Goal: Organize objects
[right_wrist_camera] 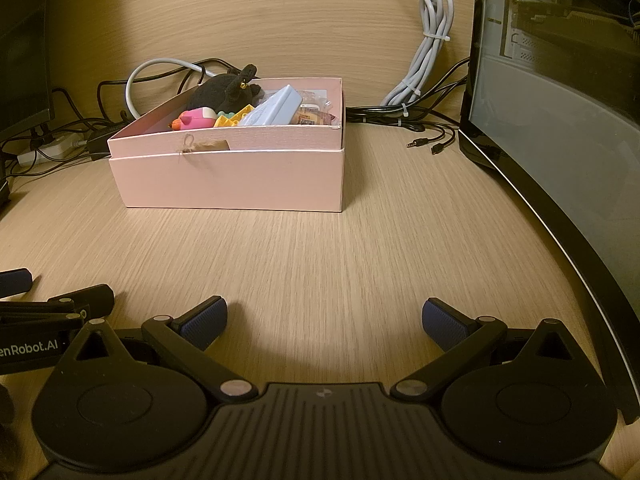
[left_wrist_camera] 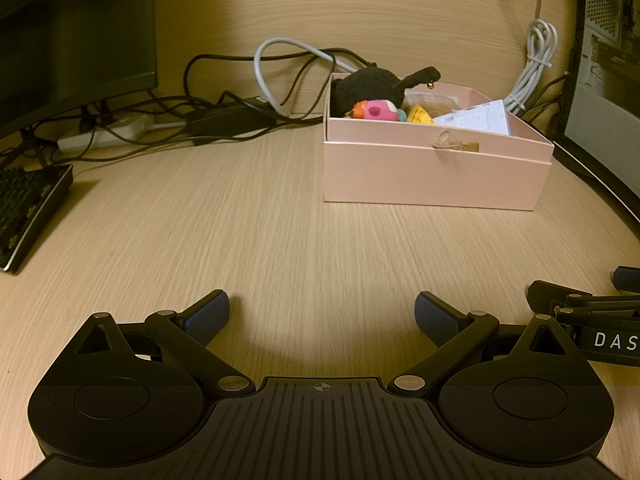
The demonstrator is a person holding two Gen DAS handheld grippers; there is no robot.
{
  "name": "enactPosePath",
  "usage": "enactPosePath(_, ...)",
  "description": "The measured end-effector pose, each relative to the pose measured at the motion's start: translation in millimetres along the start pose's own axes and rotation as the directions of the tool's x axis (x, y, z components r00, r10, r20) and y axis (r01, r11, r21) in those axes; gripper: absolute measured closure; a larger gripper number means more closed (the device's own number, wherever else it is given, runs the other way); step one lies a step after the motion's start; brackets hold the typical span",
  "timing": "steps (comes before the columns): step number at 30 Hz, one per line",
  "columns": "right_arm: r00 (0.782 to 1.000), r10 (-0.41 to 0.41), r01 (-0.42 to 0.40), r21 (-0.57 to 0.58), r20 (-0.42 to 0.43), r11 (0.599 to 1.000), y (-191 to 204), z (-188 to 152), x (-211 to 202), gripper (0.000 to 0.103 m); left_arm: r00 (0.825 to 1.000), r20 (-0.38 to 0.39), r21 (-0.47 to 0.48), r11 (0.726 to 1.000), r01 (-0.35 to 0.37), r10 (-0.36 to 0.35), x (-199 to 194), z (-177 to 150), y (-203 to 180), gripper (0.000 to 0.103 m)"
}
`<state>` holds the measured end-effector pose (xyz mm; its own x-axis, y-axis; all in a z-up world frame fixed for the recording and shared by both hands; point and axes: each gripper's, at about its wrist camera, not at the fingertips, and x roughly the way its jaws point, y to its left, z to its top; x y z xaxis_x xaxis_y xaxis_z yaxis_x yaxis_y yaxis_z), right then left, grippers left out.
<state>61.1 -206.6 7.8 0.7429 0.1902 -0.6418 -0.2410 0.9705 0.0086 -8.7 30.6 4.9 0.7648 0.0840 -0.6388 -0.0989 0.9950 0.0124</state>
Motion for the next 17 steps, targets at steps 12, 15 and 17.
enactPosePath(12,1.0,0.0,0.0,0.0,0.0,1.0,0.1,-0.5,-0.6,0.0,1.0,0.0,0.0,1.0,-0.001,0.001,0.0,0.1,-0.3,0.001)
enactPosePath(15,1.0,0.0,0.0,0.0,0.0,1.0,0.1,-0.5,-0.7,0.0,1.0,0.001,0.005,1.0,0.004,-0.004,0.9,0.8,-1.2,0.001)
enactPosePath(17,1.0,0.0,0.0,0.0,0.0,1.0,0.1,-0.1,-0.2,0.0,1.0,0.001,0.009,1.0,0.008,-0.008,1.7,1.4,-2.1,0.001)
